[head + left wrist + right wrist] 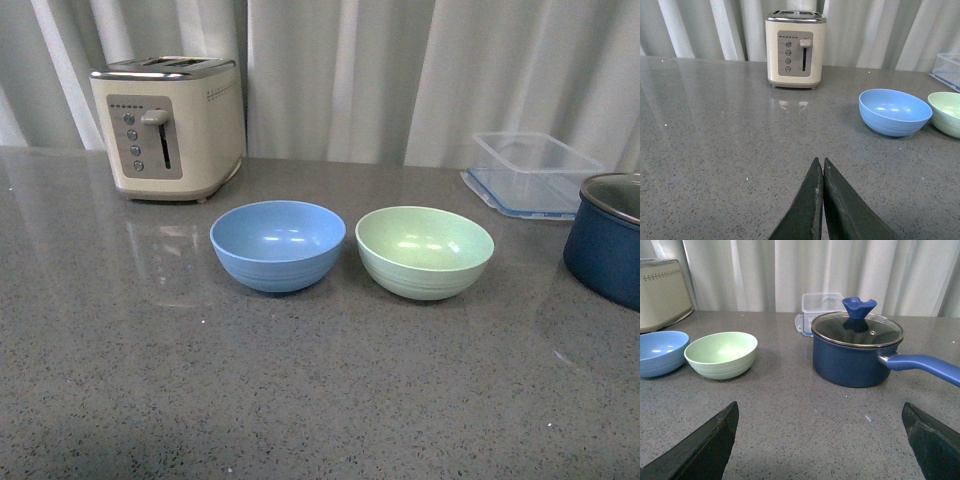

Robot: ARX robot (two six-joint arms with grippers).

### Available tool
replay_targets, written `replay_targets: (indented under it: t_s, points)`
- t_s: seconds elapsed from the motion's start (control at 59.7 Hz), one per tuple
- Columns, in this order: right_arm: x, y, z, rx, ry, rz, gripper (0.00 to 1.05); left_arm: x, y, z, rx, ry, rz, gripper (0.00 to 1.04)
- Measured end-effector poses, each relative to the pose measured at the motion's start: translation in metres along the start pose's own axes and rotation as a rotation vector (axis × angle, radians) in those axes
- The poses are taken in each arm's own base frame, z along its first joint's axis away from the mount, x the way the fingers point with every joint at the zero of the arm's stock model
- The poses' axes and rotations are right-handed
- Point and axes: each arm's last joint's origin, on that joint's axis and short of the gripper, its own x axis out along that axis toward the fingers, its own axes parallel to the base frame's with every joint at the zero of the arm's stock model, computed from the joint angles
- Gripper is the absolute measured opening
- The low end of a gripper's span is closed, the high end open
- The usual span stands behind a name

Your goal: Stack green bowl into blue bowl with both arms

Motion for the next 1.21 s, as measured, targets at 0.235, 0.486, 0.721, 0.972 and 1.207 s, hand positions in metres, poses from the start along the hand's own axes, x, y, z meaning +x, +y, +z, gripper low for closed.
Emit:
replay_targets:
  t_s: [0.235,0.486,0.721,0.972,1.207]
  points:
    - [0.000,0.000,0.000,0.000,0.000,0.000,0.95,-0.011,0.000,-0.005,0.000,0.035,0.000,0.04]
    - [0.000,0.000,0.000,0.000,0.000,0.000,0.95,-0.014,0.000,-0.003,0.000,0.006,0.000,0.21]
    - [0.004,0.004,0.014,0.006,0.222,0.170,0.95,-0.014,0.000,-0.003,0.000,0.006,0.000,0.64]
    - [0.041,0.022,0.096,0.021,0.227,0.378,0.95,-0.014,0.000,-0.003,0.001,0.005,0.000,0.99]
    - [0.129,0.054,0.113,0.178,0.516,0.391,0.95,-0.014,0.000,-0.003,0.001,0.005,0.000,0.98]
